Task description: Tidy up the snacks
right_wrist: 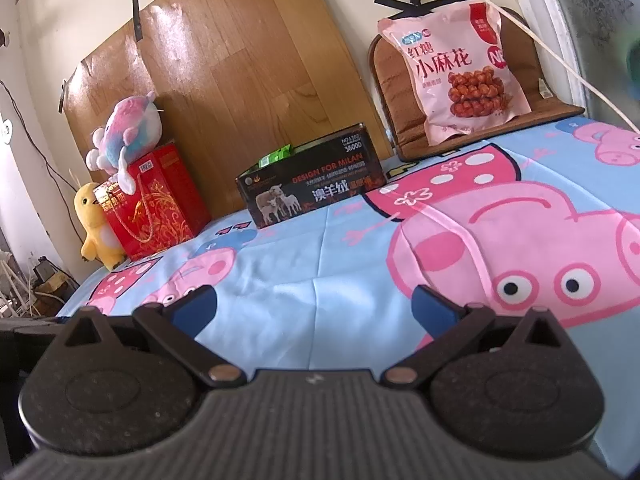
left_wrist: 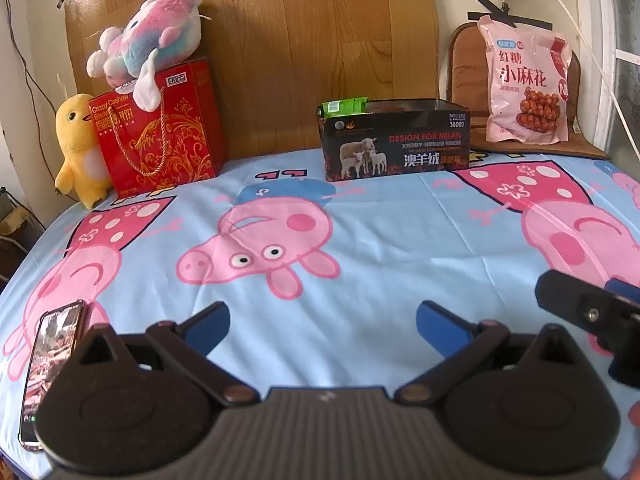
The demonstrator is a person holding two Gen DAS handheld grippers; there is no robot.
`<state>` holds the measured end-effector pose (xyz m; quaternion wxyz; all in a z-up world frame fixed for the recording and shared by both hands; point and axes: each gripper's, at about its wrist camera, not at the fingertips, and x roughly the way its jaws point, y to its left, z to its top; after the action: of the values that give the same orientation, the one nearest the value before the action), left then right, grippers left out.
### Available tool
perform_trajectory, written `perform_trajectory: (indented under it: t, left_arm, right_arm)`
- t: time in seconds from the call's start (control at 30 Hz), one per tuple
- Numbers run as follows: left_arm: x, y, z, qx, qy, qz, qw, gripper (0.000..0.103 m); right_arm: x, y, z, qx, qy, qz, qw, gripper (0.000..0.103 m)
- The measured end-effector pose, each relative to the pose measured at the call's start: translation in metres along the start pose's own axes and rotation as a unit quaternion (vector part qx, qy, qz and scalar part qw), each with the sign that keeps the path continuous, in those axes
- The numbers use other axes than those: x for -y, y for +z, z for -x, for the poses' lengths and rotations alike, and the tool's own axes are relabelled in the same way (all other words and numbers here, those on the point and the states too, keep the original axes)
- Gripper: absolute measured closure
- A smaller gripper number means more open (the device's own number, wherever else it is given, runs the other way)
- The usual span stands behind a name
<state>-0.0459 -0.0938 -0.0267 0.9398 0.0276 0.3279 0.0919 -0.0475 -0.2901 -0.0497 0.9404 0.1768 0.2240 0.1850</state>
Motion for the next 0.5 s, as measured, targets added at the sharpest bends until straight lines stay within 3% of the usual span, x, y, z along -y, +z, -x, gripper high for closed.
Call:
perform_trajectory:
  t: [0.5]
  left_arm:
    - [0.0010, 0.0002, 0.0034, 0.013, 0.007, -0.003, 0.9999, 0.000]
  right_arm:
    - [-0.0001, 0.0002, 0.0004, 0.001, -0.001, 0.000, 1.000, 0.000]
